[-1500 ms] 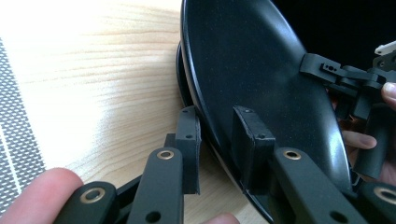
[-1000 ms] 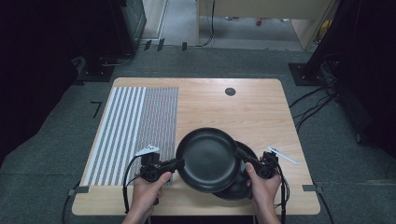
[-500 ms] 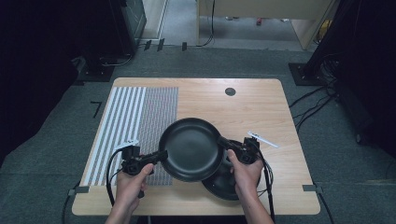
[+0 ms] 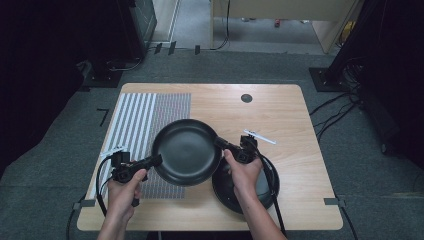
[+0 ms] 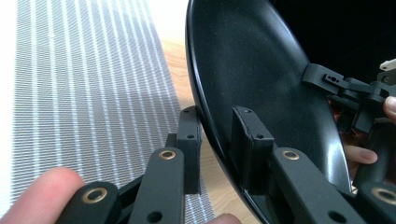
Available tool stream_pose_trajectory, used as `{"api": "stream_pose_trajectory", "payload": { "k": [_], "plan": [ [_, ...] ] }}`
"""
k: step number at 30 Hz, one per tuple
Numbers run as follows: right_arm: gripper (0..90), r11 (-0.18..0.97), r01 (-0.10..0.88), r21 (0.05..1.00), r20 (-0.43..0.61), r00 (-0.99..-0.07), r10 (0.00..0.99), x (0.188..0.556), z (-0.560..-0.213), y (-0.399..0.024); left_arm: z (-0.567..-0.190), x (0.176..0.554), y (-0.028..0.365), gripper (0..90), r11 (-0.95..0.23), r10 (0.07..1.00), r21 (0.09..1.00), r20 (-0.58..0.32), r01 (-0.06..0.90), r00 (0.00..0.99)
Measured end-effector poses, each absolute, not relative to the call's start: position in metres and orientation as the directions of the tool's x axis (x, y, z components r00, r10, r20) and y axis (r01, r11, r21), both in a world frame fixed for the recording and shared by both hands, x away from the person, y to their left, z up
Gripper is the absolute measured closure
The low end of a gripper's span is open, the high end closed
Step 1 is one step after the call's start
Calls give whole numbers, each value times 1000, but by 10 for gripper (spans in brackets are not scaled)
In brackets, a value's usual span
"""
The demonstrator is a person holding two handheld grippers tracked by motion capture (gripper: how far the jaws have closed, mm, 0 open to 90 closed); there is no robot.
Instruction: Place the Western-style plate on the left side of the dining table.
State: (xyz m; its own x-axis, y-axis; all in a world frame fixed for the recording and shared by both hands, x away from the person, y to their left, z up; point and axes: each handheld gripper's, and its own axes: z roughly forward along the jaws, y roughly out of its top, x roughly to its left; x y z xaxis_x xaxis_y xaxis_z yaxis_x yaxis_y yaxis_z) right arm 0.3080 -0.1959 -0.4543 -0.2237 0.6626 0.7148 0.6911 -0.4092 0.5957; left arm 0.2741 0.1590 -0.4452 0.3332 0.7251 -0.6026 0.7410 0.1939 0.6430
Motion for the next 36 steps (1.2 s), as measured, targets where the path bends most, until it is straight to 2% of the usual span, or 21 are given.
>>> {"api": "stream_pose_trajectory", "payload": {
  "k": [11,36],
  "plan": [
    [855,-376,703,604,707,-254,660,327,-454,-168,-448,281,183,744,232,740,636,-606,736,291],
    [847,-295,758,581,683,-258,683,384,-474,-103,-472,307,232,739,305,779,600,-604,740,169]
  ]
}}
